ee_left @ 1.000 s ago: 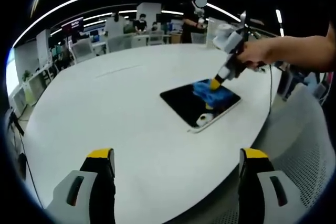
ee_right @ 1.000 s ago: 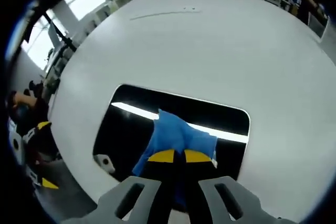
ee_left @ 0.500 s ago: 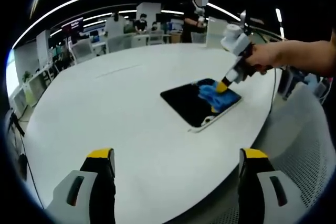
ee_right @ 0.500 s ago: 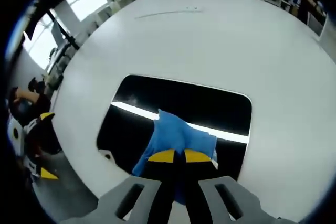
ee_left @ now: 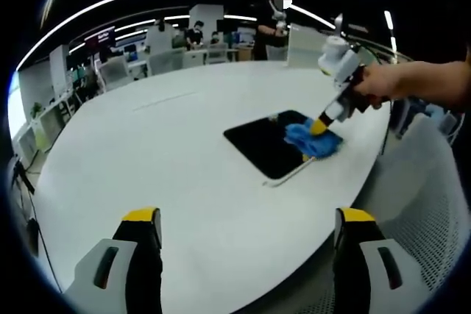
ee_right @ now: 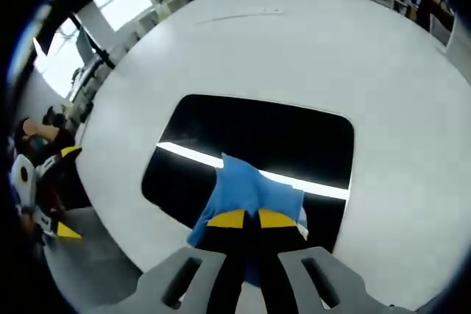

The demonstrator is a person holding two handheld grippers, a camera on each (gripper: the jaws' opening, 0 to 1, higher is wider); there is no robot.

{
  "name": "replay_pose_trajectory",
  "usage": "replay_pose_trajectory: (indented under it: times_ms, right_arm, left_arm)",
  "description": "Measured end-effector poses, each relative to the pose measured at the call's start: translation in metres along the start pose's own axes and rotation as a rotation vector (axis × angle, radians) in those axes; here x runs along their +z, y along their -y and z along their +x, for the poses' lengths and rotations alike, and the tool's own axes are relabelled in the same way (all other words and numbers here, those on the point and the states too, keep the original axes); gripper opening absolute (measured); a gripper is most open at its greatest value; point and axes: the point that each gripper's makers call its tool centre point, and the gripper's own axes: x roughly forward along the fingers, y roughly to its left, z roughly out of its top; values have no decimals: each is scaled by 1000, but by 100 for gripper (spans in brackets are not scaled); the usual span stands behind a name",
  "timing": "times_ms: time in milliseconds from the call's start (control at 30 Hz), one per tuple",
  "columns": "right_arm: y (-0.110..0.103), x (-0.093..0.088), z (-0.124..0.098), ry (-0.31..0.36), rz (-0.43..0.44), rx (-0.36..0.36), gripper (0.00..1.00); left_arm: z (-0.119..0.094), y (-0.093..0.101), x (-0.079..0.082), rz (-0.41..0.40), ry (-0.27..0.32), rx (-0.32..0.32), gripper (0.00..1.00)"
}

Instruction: Wipe the mirror surface with the cleaning cloth until all visible marks leave the cleaned area.

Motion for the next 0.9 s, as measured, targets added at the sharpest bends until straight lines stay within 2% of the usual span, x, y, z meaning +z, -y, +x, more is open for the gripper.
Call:
replay_pose_trajectory:
  times_ms: [667,900]
  right_arm:
    - [-9,-22,-9,10,27,33,0]
    - [-11,-27,-11,-8,36,52,0]
  left_arm:
    - [1,0,-2,6,-12,-4,97]
    - [1,0,-2,6,-14,-3,97]
